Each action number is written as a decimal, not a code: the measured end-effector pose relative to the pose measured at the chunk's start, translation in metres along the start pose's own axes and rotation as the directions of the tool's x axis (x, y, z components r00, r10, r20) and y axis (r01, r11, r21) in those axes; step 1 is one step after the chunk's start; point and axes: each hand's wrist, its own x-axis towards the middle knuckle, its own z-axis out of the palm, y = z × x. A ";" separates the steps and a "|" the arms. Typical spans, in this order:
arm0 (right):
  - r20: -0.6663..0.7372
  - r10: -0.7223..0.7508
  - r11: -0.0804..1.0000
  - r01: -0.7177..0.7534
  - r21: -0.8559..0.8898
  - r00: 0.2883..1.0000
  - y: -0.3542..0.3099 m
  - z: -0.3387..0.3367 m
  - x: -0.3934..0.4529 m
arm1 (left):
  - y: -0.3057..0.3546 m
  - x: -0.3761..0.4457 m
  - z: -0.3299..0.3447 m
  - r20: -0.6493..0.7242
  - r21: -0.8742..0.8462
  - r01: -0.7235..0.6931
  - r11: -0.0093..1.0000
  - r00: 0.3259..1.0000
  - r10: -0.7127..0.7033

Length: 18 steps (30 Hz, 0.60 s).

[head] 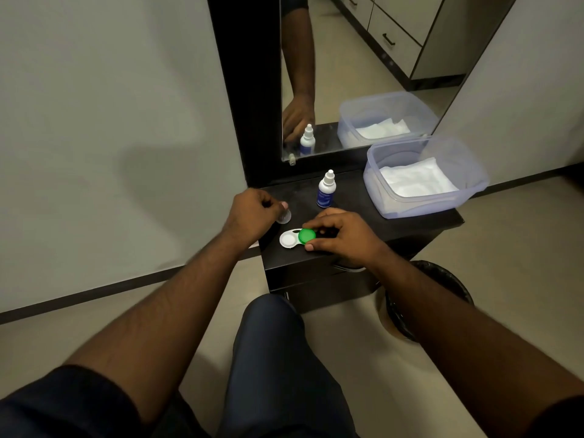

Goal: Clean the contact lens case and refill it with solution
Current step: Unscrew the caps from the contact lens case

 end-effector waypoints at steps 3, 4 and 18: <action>0.002 0.002 1.000 -0.002 0.003 1.000 -0.002 -0.001 -0.001 | 0.003 -0.008 -0.008 -0.023 -0.022 -0.015 1.000 1.000 0.015; 0.006 0.009 1.000 -0.009 0.006 1.000 -0.003 -0.001 -0.001 | 0.002 -0.015 -0.011 -0.057 -0.008 -0.047 0.999 0.997 0.047; 0.027 0.032 0.999 -0.032 0.006 0.999 -0.007 -0.003 -0.001 | -0.018 -0.064 0.009 0.027 0.045 -0.177 0.983 0.984 0.176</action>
